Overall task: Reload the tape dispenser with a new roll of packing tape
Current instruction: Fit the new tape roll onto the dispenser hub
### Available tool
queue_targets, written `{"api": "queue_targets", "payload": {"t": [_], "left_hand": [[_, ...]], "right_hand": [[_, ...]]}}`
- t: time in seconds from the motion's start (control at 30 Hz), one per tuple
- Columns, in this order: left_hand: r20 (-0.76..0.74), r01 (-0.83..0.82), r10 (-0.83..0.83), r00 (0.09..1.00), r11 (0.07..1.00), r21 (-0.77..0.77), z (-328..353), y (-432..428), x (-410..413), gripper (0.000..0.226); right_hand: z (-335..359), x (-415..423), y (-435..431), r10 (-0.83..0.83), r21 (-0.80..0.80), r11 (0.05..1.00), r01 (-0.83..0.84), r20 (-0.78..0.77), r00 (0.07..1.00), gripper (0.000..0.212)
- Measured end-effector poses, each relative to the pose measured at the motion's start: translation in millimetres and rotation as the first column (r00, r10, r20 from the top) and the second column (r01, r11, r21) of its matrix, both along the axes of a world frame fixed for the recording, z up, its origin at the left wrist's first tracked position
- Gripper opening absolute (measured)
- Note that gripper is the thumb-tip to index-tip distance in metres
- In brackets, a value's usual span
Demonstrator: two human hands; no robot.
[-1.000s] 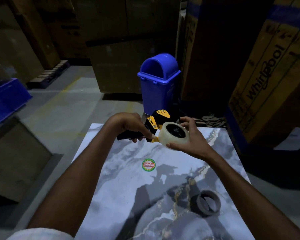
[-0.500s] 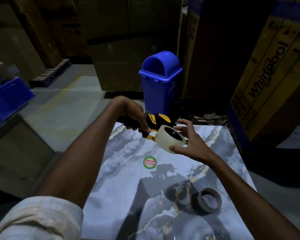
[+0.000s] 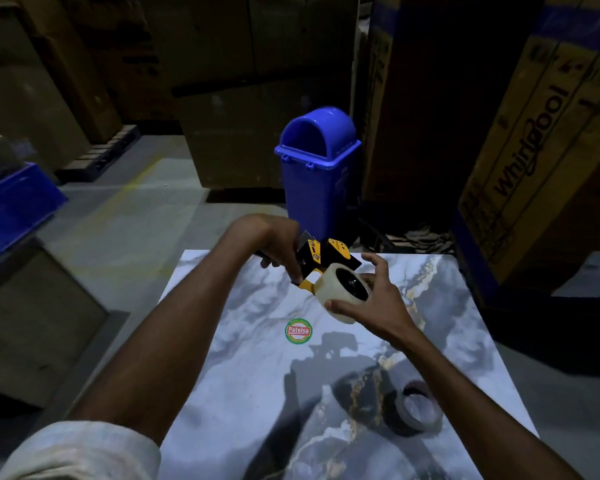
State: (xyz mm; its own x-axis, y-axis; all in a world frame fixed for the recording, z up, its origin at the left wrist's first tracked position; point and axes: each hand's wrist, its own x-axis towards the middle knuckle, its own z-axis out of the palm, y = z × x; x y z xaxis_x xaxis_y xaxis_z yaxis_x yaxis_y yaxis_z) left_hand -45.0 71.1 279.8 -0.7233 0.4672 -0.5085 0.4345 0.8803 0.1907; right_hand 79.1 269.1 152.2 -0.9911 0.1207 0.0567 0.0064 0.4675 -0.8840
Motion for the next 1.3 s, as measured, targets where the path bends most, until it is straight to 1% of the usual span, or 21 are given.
{"api": "queue_targets", "payload": {"t": [0.1, 0.17, 0.23, 0.33, 0.37, 0.4, 0.43, 0.47, 0.5, 0.53, 0.57, 0.6, 0.63, 0.67, 0.73, 0.8, 0.97, 1.07, 1.13, 1.23, 1.3], "left_hand": [[-0.302, 0.106, -0.126, 0.945, 0.991, -0.084, -16.9, 1.2, 10.4, 0.035], [-0.561, 0.147, -0.18, 0.808, 0.984, -0.104, -38.4, -2.4, 15.8, 0.039], [-0.738, 0.207, -0.148, 0.658, 0.978, -0.012, -63.9, -9.4, 19.9, 0.042], [-0.933, 0.37, 0.015, 0.361, 0.915, 0.158, -97.7, -17.7, 33.0, 0.033], [-0.95, 0.422, 0.147, 0.277, 0.869, 0.257, -111.0, -15.8, 43.1, 0.024], [-0.915, 0.441, 0.318, 0.247, 0.804, 0.398, -123.7, -10.6, 54.9, 0.02], [-0.813, 0.411, 0.515, 0.272, 0.701, 0.582, -133.0, -2.2, 65.6, 0.026], [-0.604, 0.303, 0.715, 0.352, 0.524, 0.796, -138.2, 8.2, 75.2, 0.036], [-0.286, 0.137, 0.855, 0.433, 0.251, 0.958, -141.2, 19.2, 79.6, 0.047], [0.107, -0.064, 0.872, 0.478, -0.087, 0.994, -134.7, 28.9, 79.6, 0.058], [0.441, -0.251, 0.758, 0.481, -0.363, 0.897, -124.4, 36.5, 74.0, 0.066], [0.632, -0.391, 0.603, 0.486, -0.497, 0.775, -116.6, 40.2, 63.8, 0.068], [0.7, -0.473, 0.481, 0.528, -0.519, 0.712, -112.7, 40.5, 51.5, 0.061], [0.705, -0.505, 0.407, 0.58, -0.499, 0.704, -110.8, 39.1, 39.7, 0.049], [0.67, -0.507, 0.338, 0.661, -0.457, 0.731, -109.8, 38.0, 23.6, 0.035], [0.642, -0.487, 0.322, 0.696, -0.446, 0.751, -106.6, 40.1, 21.8, 0.026], [0.586, -0.376, 0.402, 0.703, -0.489, 0.787, -102.3, 56.8, 18.6, 0.035], [0.581, -0.334, 0.494, 0.646, -0.502, 0.798, -93.0, 65.7, 15.2, 0.025], [0.591, -0.345, 0.5, 0.633, -0.501, 0.794, -85.9, 68.6, 11.5, 0.025], [0.58, -0.385, 0.482, 0.656, -0.447, 0.807, -80.0, 67.7, 4.9, 0.024], [0.54, -0.394, 0.494, 0.681, -0.375, 0.839, -76.9, 67.6, 2.4, 0.026]], "right_hand": [[-4.2, 0.5, 0.4, -0.081, 0.001, 0.997, 0.081, -0.046, 0.996, 0.097], [-3.5, -0.6, 0.7, -0.125, 0.008, 0.992, 0.126, -0.072, 0.99, 0.096], [-2.0, -1.4, 1.1, -0.159, 0.011, 0.987, 0.161, -0.093, 0.983, 0.094], [-1.9, -3.8, 1.6, -0.185, -0.001, 0.982, 0.186, -0.121, 0.975, 0.095], [-1.9, -4.4, 1.0, -0.187, -0.004, 0.982, 0.188, -0.129, 0.974, 0.096], [-1.7, -4.9, -0.3, -0.19, -0.004, 0.982, 0.191, -0.137, 0.972, 0.096], [-1.3, -5.4, -1.8, -0.196, -0.006, 0.98, 0.197, -0.144, 0.97, 0.096], [-0.9, -5.7, -3.4, -0.201, -0.008, 0.979, 0.202, -0.147, 0.969, 0.097], [-0.5, -5.8, -4.8, -0.203, -0.012, 0.979, 0.203, -0.148, 0.968, 0.097], [0.0, -6.0, -5.9, -0.201, -0.015, 0.979, 0.201, -0.149, 0.968, 0.098], [-0.1, -6.3, -6.4, -0.197, -0.017, 0.98, 0.197, -0.147, 0.969, 0.099], [-0.8, -6.5, -6.3, -0.192, -0.019, 0.981, 0.191, -0.143, 0.971, 0.1], [-1.1, -6.3, -6.4, -0.185, -0.02, 0.983, 0.184, -0.138, 0.973, 0.1], [-1.0, -5.5, -6.7, -0.175, -0.019, 0.985, 0.174, -0.132, 0.976, 0.101], [-1.0, -3.2, -8.2, -0.16, -0.032, 0.987, 0.157, -0.117, 0.98, 0.1], [-1.7, -1.5, -8.6, -0.166, -0.075, 0.984, 0.159, -0.094, 0.982, 0.099], [1.7, 0.6, -6.1, -0.131, -0.153, 0.981, 0.123, -0.044, 0.99, 0.094], [4.0, 3.5, -9.4, -0.108, -0.176, 0.979, 0.103, -0.02, 0.994, 0.084], [6.3, 3.5, -11.5, -0.107, -0.153, 0.983, 0.104, -0.009, 0.994, 0.078], [13.1, 6.3, -12.7, -0.056, -0.099, 0.994, 0.056, 0.006, 0.998, 0.075], [18.9, 10.6, -12.6, -0.039, -0.002, 0.999, 0.038, -0.055, 0.998, 0.071]]}}
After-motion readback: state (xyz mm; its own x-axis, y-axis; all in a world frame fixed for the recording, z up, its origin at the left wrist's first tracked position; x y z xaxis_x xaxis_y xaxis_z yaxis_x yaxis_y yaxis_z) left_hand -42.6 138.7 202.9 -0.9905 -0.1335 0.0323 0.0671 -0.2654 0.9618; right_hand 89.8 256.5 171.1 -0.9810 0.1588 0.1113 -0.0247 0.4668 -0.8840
